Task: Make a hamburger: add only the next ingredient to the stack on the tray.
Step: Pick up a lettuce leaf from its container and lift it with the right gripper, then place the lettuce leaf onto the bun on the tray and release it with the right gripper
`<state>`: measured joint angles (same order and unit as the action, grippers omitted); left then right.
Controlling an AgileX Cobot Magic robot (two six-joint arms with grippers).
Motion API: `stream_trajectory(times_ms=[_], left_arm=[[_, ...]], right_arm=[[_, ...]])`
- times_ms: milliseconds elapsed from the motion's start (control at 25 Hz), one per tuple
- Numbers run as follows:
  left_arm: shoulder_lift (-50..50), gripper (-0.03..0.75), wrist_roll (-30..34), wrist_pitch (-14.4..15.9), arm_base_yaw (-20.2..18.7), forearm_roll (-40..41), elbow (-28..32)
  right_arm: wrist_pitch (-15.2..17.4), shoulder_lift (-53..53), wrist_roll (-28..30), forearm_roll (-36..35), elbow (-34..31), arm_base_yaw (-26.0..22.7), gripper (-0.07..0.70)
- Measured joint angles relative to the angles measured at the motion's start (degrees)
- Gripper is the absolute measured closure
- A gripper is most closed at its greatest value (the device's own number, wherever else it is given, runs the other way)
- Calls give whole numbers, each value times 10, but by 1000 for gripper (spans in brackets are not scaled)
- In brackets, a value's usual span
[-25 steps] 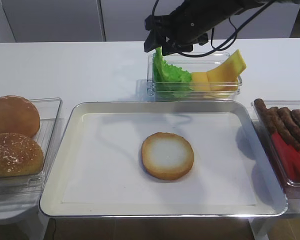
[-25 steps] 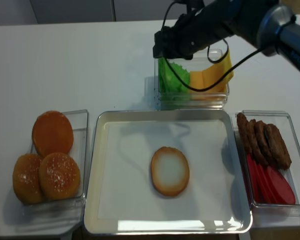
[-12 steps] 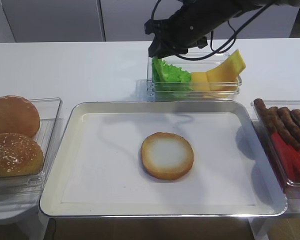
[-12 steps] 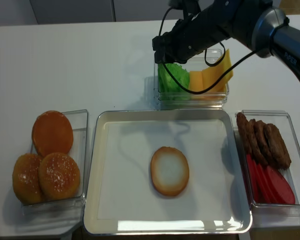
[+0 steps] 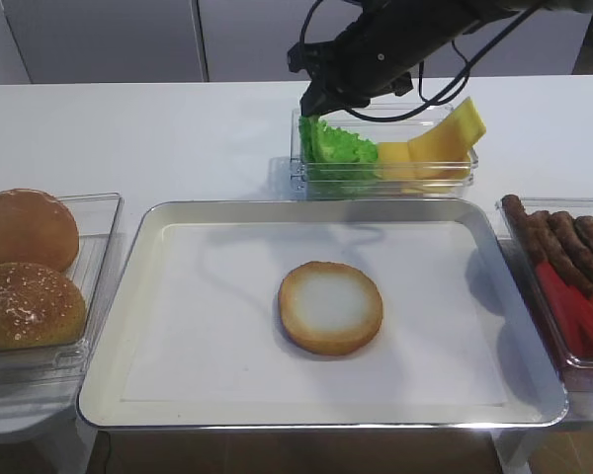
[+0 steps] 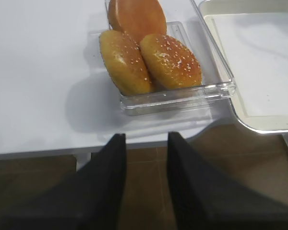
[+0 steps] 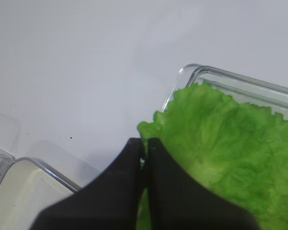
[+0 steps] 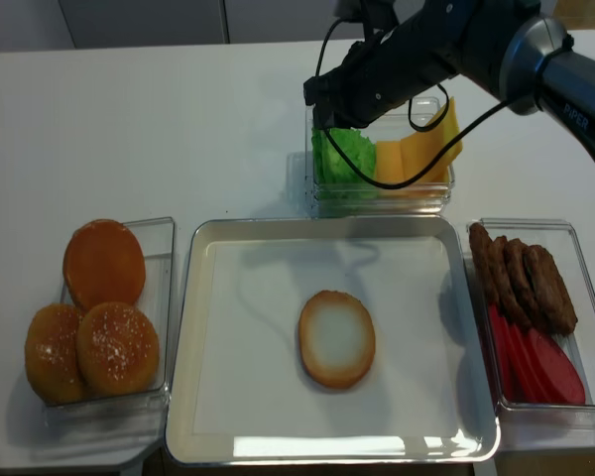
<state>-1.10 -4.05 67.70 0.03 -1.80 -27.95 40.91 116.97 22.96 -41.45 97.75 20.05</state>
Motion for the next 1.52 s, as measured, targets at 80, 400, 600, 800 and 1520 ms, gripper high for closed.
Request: stream_trajectory(times_ms=[80,400,600,800,1520], left_arm=[[0,500,0,0,0,0,0],[0,500,0,0,0,0,0],[0,500,0,0,0,0,0],[0,500,0,0,0,0,0],[0,499,0,0,0,0,0]], right_arm=[[0,0,0,0,0,0,612],[5,-25,2,19,0,0,612],[18,-61,3,41,0,0,614],[41,-97,0,67,0,0,615],[75,-314,-16,100,-196,0,615]])
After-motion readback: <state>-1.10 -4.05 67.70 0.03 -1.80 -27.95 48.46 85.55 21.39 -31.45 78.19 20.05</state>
